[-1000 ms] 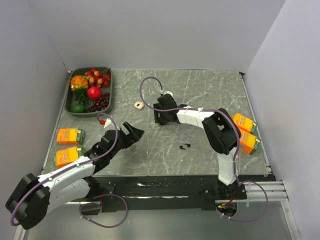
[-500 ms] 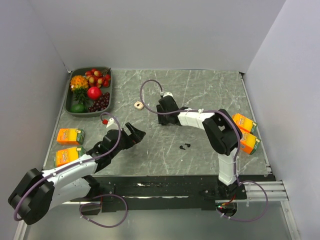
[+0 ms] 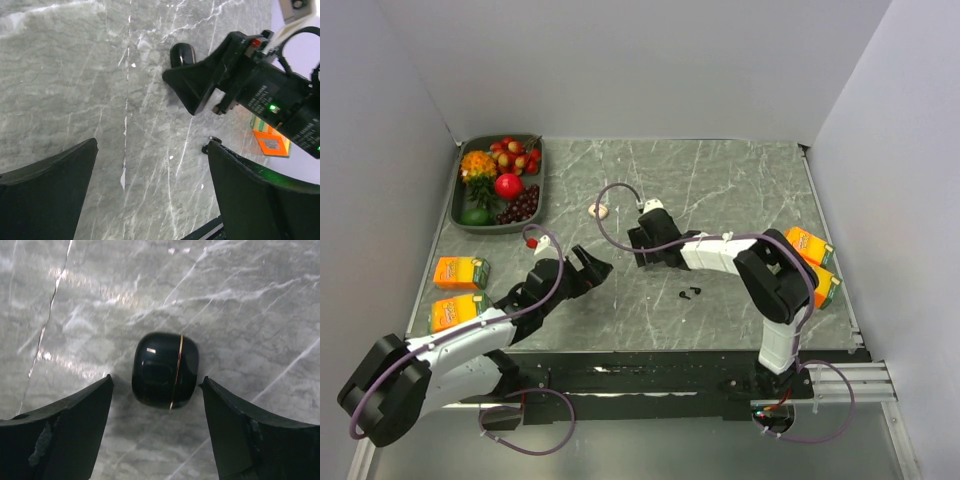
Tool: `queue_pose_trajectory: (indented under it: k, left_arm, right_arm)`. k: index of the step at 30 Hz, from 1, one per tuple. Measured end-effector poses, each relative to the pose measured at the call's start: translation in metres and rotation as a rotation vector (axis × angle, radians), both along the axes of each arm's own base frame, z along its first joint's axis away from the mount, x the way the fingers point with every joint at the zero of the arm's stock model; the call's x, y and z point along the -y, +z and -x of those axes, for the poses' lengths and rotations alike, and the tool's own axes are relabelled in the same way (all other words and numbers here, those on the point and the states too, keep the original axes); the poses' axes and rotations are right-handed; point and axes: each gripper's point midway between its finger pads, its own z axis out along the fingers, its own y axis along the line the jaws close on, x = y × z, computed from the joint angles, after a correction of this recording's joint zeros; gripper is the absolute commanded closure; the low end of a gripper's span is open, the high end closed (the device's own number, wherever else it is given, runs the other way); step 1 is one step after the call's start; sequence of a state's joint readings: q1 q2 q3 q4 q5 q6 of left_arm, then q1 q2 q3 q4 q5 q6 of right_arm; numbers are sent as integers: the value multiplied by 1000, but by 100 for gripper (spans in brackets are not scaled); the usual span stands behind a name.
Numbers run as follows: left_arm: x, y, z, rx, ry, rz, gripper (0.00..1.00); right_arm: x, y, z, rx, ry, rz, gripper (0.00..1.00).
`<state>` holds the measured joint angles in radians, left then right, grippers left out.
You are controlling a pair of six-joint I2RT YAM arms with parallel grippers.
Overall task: Insert the wireless bluetooth earbuds into the charging case
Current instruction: Adjust the charging case at the center of the board.
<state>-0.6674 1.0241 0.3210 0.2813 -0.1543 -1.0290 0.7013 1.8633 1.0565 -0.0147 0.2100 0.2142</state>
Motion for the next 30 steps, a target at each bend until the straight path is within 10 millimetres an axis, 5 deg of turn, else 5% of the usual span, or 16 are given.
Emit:
queue_pose_trajectory:
  k: [5, 8, 13, 15, 19, 22, 30]
  left_arm:
    - [-1, -6, 0, -9, -9, -35, 4]
    - [-2, -4, -2, -3, -6, -61, 4]
    - [0, 5, -19, -9, 16, -132, 4]
    - [9, 8, -37, -15, 15, -188, 2]
    - [37, 2, -65, 5, -111, -352, 7]
    - [58, -9, -79, 20, -257, -479, 9]
    - [87, -27, -90, 108, -615, -703, 4]
  right_arm:
    - [7, 5, 15, -31, 3, 24, 8]
    - [13, 25, 22, -25, -23, 14, 9]
    - [32, 109, 28, 93, -139, -92, 11]
    - [40, 150, 34, 159, -173, -172, 12]
    - [56, 198, 54, 246, -197, -301, 13]
    - [69, 205, 71, 269, -201, -350, 14]
    - [83, 170, 103, 208, -169, -350, 14]
